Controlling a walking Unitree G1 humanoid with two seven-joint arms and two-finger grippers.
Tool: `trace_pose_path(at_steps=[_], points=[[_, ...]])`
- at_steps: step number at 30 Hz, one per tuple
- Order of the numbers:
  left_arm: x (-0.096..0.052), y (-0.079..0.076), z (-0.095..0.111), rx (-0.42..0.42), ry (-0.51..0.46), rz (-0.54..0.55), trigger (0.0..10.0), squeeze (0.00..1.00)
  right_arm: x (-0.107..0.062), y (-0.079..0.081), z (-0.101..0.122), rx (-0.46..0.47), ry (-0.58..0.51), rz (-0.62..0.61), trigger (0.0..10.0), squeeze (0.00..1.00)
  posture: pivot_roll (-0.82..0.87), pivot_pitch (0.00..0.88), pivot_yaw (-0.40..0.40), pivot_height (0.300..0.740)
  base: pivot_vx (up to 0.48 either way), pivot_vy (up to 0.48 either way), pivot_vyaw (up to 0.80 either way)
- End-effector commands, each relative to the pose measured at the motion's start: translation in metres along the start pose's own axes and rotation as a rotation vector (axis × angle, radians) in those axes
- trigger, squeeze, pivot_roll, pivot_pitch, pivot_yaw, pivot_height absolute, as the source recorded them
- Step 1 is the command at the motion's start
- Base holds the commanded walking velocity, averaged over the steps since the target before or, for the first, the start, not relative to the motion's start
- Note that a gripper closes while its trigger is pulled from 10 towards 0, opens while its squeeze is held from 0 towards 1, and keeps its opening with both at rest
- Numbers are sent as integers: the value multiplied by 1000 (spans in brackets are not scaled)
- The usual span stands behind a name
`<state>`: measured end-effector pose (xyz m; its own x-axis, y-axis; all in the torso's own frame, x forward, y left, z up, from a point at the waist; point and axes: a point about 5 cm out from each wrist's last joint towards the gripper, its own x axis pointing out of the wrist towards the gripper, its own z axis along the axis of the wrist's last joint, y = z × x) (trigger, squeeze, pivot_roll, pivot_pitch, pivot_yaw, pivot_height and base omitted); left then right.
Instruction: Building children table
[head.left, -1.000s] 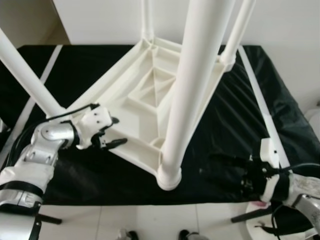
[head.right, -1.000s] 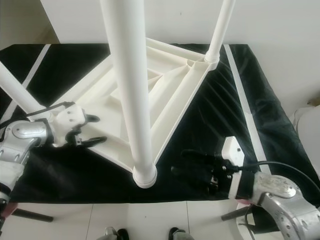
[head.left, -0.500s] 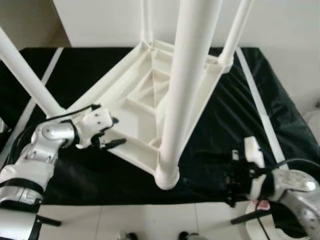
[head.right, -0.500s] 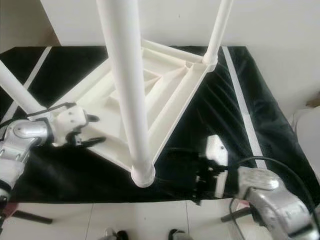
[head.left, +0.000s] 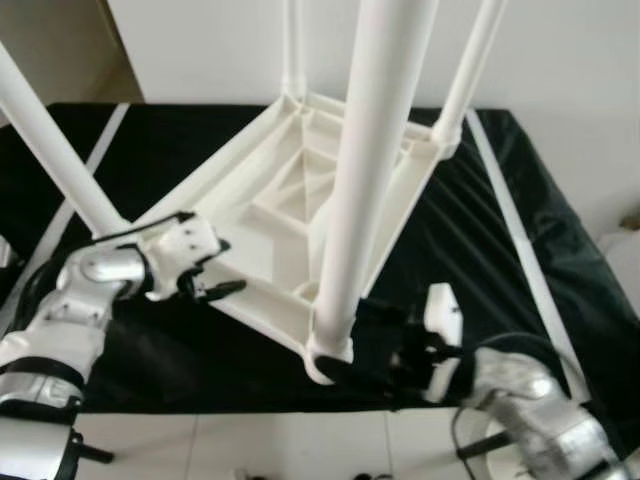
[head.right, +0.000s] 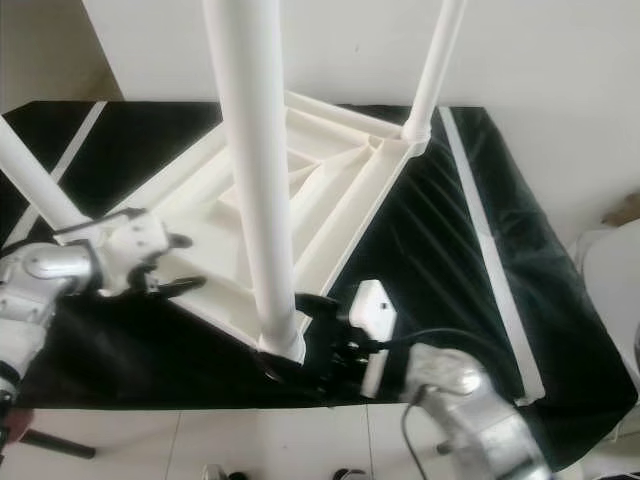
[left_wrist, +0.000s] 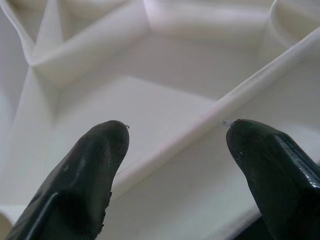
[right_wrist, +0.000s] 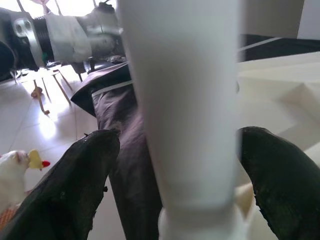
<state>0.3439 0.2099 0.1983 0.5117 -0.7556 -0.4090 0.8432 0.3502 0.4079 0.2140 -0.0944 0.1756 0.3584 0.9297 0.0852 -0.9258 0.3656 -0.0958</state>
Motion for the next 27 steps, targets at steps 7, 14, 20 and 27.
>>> trace_pose_path(at_steps=[7, 14, 20, 27], points=[[-18, 9, 9, -49, -50, -31, 10000, 0, -27, -15, -15, -21, 74, -160, 10000, 0, -114, 92, 5, 740, 0, 0, 0], [-16, 12, 10, -43, -60, 4, 10000, 0, -53, -28, -18, -59, 131, -262, 10000, 0, -124, 100, 4, 740, 0, 0, 0], [-10, 19, 9, -32, -38, 98, 10000, 0, -73, -37, -19, -85, 166, -348, 10000, 0, -130, 110, 9, 740, 0, 0, 0], [-7, 25, 2, 36, 59, 175, 10000, 0, -70, -16, -21, 0, 181, -199, 10000, 0, -131, 123, 18, 740, 0, 0, 0]])
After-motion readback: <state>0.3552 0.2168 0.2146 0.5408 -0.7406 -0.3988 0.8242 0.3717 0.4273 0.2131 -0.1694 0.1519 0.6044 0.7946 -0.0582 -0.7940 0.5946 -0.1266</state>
